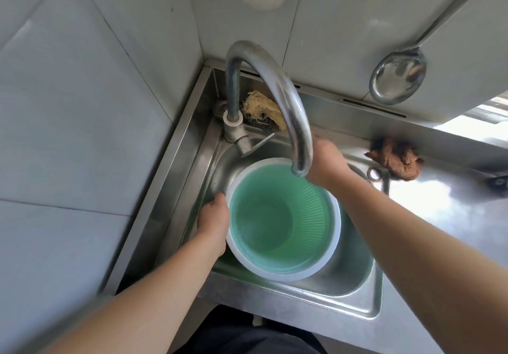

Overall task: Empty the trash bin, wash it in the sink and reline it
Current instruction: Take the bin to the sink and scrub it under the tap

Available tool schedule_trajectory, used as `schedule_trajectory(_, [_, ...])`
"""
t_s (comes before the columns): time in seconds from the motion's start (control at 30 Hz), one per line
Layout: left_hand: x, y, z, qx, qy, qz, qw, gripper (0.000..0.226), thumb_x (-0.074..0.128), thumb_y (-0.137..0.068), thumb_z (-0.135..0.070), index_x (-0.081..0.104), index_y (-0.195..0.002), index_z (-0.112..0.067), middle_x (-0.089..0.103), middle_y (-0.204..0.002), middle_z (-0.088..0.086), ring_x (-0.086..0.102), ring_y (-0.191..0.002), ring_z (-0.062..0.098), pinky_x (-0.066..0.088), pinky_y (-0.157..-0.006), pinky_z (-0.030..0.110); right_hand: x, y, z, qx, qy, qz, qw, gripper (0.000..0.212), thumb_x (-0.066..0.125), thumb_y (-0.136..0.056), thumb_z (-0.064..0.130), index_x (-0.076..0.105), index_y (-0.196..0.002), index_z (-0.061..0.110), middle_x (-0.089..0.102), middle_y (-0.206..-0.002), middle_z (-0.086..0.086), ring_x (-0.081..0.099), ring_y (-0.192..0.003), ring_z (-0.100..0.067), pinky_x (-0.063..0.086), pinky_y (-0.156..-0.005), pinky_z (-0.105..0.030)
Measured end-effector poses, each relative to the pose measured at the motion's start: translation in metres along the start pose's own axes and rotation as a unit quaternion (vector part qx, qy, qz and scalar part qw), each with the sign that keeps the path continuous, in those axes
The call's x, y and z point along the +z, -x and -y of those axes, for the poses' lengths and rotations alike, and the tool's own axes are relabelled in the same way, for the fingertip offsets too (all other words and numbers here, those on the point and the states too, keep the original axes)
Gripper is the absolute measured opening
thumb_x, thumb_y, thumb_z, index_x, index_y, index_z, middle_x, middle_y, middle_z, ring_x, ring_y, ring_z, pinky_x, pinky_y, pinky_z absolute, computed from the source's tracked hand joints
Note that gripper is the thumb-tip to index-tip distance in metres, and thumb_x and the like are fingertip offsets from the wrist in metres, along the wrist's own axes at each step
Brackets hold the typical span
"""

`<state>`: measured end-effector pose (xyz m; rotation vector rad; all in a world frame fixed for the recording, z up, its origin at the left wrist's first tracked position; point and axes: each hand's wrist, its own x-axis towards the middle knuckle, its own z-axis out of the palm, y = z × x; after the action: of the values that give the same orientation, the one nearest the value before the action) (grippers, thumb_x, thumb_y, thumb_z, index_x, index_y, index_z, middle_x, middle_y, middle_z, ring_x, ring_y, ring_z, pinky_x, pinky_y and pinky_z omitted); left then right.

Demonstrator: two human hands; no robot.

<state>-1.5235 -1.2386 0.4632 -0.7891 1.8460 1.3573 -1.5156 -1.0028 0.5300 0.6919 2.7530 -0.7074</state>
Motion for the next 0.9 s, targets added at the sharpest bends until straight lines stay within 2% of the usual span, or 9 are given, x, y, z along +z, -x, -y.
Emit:
schedule_trajectory(0.1, [-0.003, -0.004, 0.004, 0.023, -0.01, 0.006, 1.0, 0.039, 0.04, -0.093, -0.043, 0.059, -0.074, -0.014, 0.064, -0.077, 0.009, 0.058, -0.067, 0.027, 0.045, -0.061, 0.031, 0.026, 0.056, -0.044, 0.095, -0.042, -0.083, 0.991, 0.039, 0.055, -0.09, 0.041, 0.059, -0.116, 0.012, 0.057, -0.115, -0.008, 0.056, -0.092, -0.025, 0.043, -0.073, -0.032])
schedule_trajectory(0.23, [-0.003, -0.007, 0.005, 0.04, -0.032, 0.011, 0.999, 0.045, 0.038, -0.097, -0.046, 0.065, -0.081, -0.012, 0.071, -0.085, 0.011, 0.064, -0.072, 0.028, 0.047, -0.063, 0.031, 0.063, 0.118, -0.087, 0.23, -0.177, -0.104, 0.951, 0.056, 0.05, -0.082, 0.068, 0.05, -0.081, 0.013, 0.054, -0.081, -0.005, 0.054, -0.069, -0.025, 0.046, -0.058, -0.035])
schedule_trajectory(0.3, [-0.003, -0.005, 0.005, 0.05, -0.04, 0.006, 0.998, 0.05, 0.037, -0.098, -0.05, 0.066, -0.087, -0.011, 0.071, -0.086, 0.008, 0.065, -0.075, 0.026, 0.048, -0.064, 0.031, 0.077, 0.133, -0.088, 0.276, -0.263, -0.078, 0.921, 0.056, 0.048, -0.084, 0.07, 0.053, -0.087, 0.015, 0.06, -0.083, -0.003, 0.064, -0.069, -0.024, 0.056, -0.055, -0.038])
schedule_trajectory(0.43, [-0.004, 0.0, 0.002, 0.083, -0.057, -0.006, 0.995, 0.046, 0.037, -0.099, -0.061, 0.058, -0.08, -0.024, 0.062, -0.085, -0.007, 0.057, -0.076, 0.012, 0.04, -0.061, 0.027, 0.088, 0.131, -0.077, 0.29, -0.298, -0.109, 0.903, 0.049, 0.043, -0.091, 0.062, 0.053, -0.086, 0.014, 0.061, -0.084, -0.004, 0.06, -0.07, -0.017, 0.046, -0.054, -0.031])
schedule_trajectory(0.53, [-0.007, 0.001, -0.002, 0.131, -0.074, 0.025, 0.988, 0.039, 0.037, -0.099, -0.062, 0.061, -0.106, -0.032, 0.061, -0.094, -0.017, 0.057, -0.084, 0.004, 0.043, -0.073, 0.027, 0.086, 0.122, -0.07, 0.305, -0.307, -0.137, 0.891, 0.046, 0.041, -0.094, 0.057, 0.051, -0.084, 0.013, 0.06, -0.085, -0.005, 0.054, -0.072, -0.015, 0.037, -0.056, -0.03])
schedule_trajectory(0.6, [-0.006, 0.002, -0.004, 0.143, -0.083, 0.041, 0.985, 0.047, 0.037, -0.099, -0.063, 0.059, -0.129, -0.033, 0.06, -0.109, -0.016, 0.058, -0.098, 0.011, 0.043, -0.086, 0.031, 0.086, 0.121, -0.068, 0.317, -0.326, -0.14, 0.88, 0.049, 0.039, -0.094, 0.057, 0.05, -0.085, 0.01, 0.058, -0.085, -0.005, 0.053, -0.072, -0.016, 0.036, -0.056, -0.03])
schedule_trajectory(0.67, [-0.002, 0.005, -0.005, 0.151, -0.093, 0.031, 0.984, 0.055, 0.034, -0.1, -0.062, 0.056, -0.138, -0.028, 0.055, -0.115, -0.014, 0.053, -0.107, 0.013, 0.043, -0.092, 0.034, 0.085, 0.122, -0.065, 0.338, -0.358, -0.152, 0.857, 0.053, 0.039, -0.094, 0.058, 0.051, -0.086, 0.007, 0.057, -0.084, -0.005, 0.052, -0.072, -0.017, 0.037, -0.057, -0.031])
schedule_trajectory(0.77, [0.009, 0.014, -0.008, 0.131, -0.093, 0.03, 0.987, 0.052, 0.035, -0.099, -0.063, 0.065, -0.121, -0.026, 0.068, -0.108, -0.01, 0.064, -0.101, 0.018, 0.053, -0.091, 0.039, 0.079, 0.126, -0.067, 0.369, -0.397, -0.177, 0.821, 0.052, 0.039, -0.093, 0.057, 0.051, -0.082, 0.007, 0.053, -0.079, -0.004, 0.049, -0.068, -0.018, 0.036, -0.056, -0.032])
schedule_trajectory(0.9, [0.025, 0.028, -0.014, 0.114, -0.084, 0.046, 0.989, 0.049, 0.04, -0.099, -0.06, 0.069, -0.107, -0.021, 0.075, -0.098, 0.004, 0.071, -0.089, 0.023, 0.056, -0.071, 0.035, 0.062, 0.136, -0.08, 0.373, -0.409, -0.185, 0.812, 0.05, 0.042, -0.091, 0.055, 0.049, -0.073, 0.009, 0.05, -0.072, -0.006, 0.048, -0.065, -0.021, 0.037, -0.055, -0.031])
